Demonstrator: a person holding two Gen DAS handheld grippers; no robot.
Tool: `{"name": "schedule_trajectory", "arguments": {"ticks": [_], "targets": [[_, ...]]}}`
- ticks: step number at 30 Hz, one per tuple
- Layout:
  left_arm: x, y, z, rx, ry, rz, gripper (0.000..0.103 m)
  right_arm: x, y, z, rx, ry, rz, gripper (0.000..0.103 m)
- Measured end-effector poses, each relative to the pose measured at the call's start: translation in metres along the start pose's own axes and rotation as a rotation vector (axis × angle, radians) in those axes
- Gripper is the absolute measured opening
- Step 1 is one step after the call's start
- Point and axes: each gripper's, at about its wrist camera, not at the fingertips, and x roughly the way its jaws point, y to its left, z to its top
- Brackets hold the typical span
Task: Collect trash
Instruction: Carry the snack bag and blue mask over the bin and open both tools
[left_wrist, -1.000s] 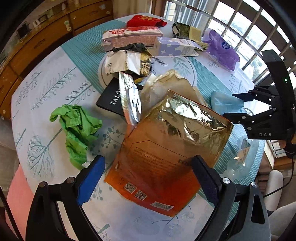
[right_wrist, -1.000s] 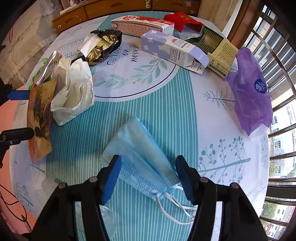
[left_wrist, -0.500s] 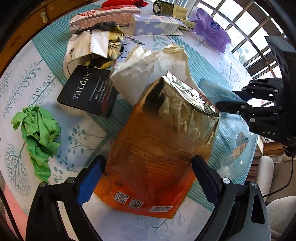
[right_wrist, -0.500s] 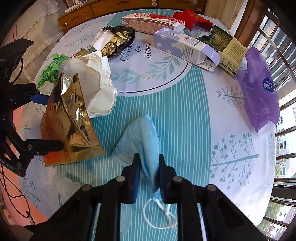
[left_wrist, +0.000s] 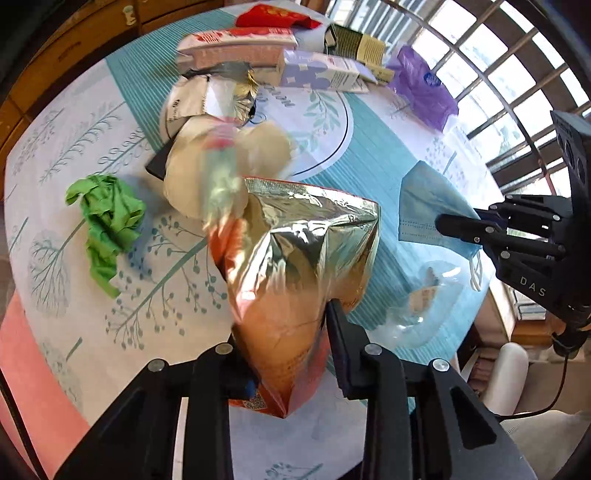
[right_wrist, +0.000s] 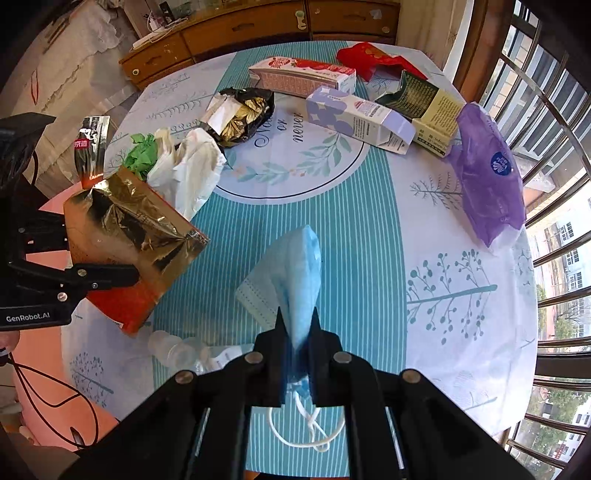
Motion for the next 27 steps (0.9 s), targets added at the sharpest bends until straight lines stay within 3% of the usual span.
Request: {"name": "schedule_trajectory", "arguments": {"ticks": [7,14,21,27], "targets": [[-0.052,-0.006,-0.023,-0.084,-0.096,0.010,0.023,-0.046,0.004,-0.005,-0.019,-0.069,0.026,0.008],[-0.097,-0.025,-0.051,-0.217,-0.208,0.008,0.021,-0.085,0.002,-0.007,-0.041,-0.145,0.116,0.008],[-0.111,-0.091,-0.099,-0.365,-0.286,0.085,0.021,-0.114,-0.012,-0.042,-0.152,-0.160,0.253,0.008],[-0.090,-0.164,-0.154,-0.548,-0.322,0.145,0.021,-0.124,-0.039,-0.096,-0.264,-0.110,0.325,0.008]]}}
